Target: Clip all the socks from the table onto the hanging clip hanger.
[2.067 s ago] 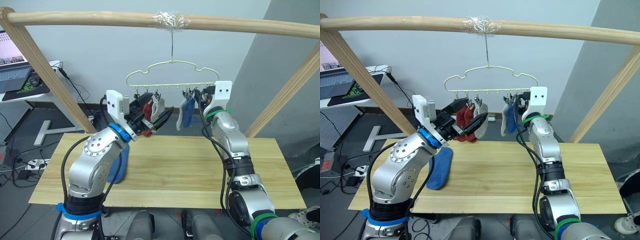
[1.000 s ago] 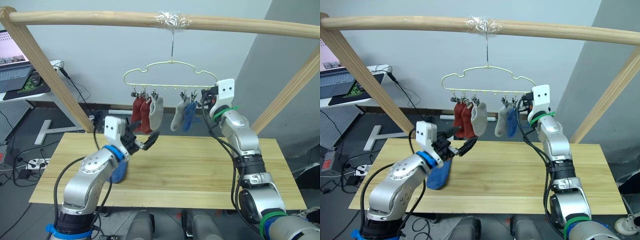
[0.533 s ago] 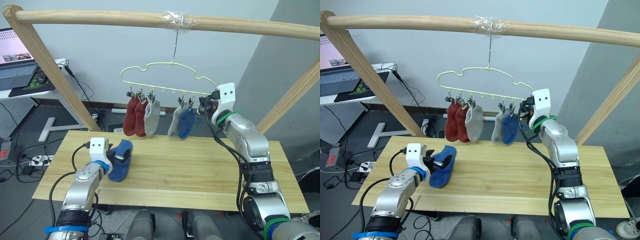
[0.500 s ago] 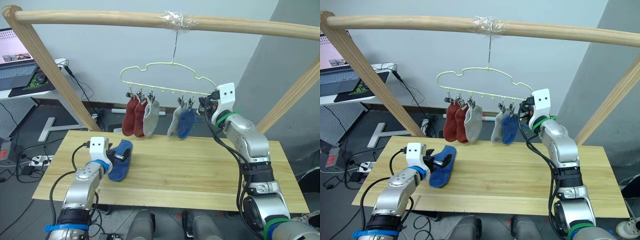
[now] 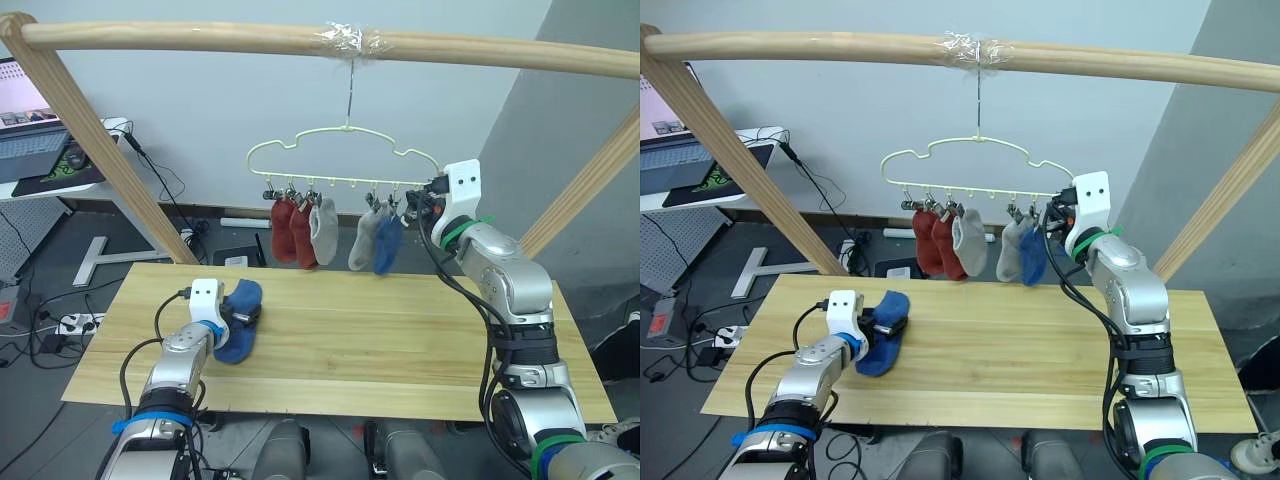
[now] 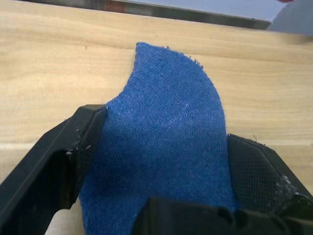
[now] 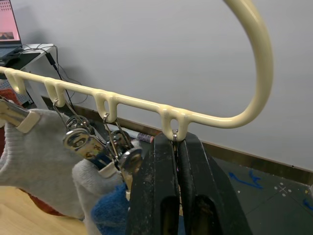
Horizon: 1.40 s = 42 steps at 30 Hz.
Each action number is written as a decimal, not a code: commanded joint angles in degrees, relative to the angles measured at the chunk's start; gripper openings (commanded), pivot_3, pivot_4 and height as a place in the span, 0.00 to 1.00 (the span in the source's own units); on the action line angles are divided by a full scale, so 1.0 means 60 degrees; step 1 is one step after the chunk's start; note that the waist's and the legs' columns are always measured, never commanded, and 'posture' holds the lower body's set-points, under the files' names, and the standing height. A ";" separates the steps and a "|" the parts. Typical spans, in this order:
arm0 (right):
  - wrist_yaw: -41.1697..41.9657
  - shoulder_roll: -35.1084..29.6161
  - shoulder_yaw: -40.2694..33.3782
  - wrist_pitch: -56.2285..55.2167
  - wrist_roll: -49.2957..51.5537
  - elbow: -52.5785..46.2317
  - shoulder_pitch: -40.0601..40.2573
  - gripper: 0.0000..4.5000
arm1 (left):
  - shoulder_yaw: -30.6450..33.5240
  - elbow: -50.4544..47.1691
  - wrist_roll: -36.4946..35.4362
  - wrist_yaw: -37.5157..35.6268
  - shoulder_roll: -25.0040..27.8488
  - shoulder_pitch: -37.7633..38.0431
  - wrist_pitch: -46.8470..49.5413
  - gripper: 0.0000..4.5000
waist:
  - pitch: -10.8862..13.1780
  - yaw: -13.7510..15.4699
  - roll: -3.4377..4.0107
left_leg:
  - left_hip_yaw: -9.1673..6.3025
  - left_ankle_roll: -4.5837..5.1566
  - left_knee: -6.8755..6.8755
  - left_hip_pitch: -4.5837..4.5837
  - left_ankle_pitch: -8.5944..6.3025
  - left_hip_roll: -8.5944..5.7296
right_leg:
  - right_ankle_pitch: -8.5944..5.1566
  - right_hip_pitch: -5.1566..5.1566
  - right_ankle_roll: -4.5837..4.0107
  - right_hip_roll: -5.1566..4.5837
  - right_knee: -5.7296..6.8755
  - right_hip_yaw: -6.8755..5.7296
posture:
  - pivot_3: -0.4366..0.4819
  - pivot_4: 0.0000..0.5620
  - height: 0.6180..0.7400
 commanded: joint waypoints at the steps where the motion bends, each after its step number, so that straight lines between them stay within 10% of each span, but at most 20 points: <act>1: -0.0110 -0.0036 -0.0226 0.0071 0.0182 -0.0477 -0.0083 0.00 | -0.0124 0.0226 -0.0052 -0.0610 -0.0052 0.0105 0.0203 0.81 | 0.0000 -0.0013 0.0000 | 0.0001 0.0000 -0.0001 0.0000 0.0000 0.0000 | 0.0000 0.0000 0.0000 -0.0001 0.0000 0.0000 | 0.49 0.32 1.00; 13: -0.0571 0.0181 -0.1038 0.1189 0.1141 -0.0500 -0.0662 0.00 | 0.0028 -0.1496 -0.0720 -0.1255 -0.0573 0.0613 0.0598 0.01 | 0.0001 -0.0061 0.0002 | -0.0001 0.0000 0.0000 0.0001 0.0000 0.0001 | -0.0001 0.0003 0.0001 -0.0002 0.0000 0.0004 | 0.48 0.32 1.00; 26: -0.0912 -0.0040 -0.3195 0.4981 0.3570 0.0034 -0.2191 0.00 | -0.1695 -0.7839 -0.2869 -0.1910 -0.2522 0.1002 0.3611 0.01 | 0.0040 -0.0250 0.0008 | -0.0003 0.0001 -0.0008 -0.0012 -0.0001 -0.0005 | -0.0001 0.0000 0.0002 -0.0006 -0.0007 0.0019 | 0.47 0.33 1.00; 42: -0.1763 0.0445 -0.4459 0.7079 0.4831 -0.0171 -0.2869 0.00 | -0.1927 -0.7252 -0.3567 -0.1800 -0.3425 -0.0703 0.4484 0.01 | 0.0059 -0.0463 0.0029 | 0.0005 0.0007 -0.0017 -0.0014 -0.0004 -0.0011 | -0.0003 -0.0006 0.0002 0.0085 -0.0026 0.0033 | 0.44 0.33 1.00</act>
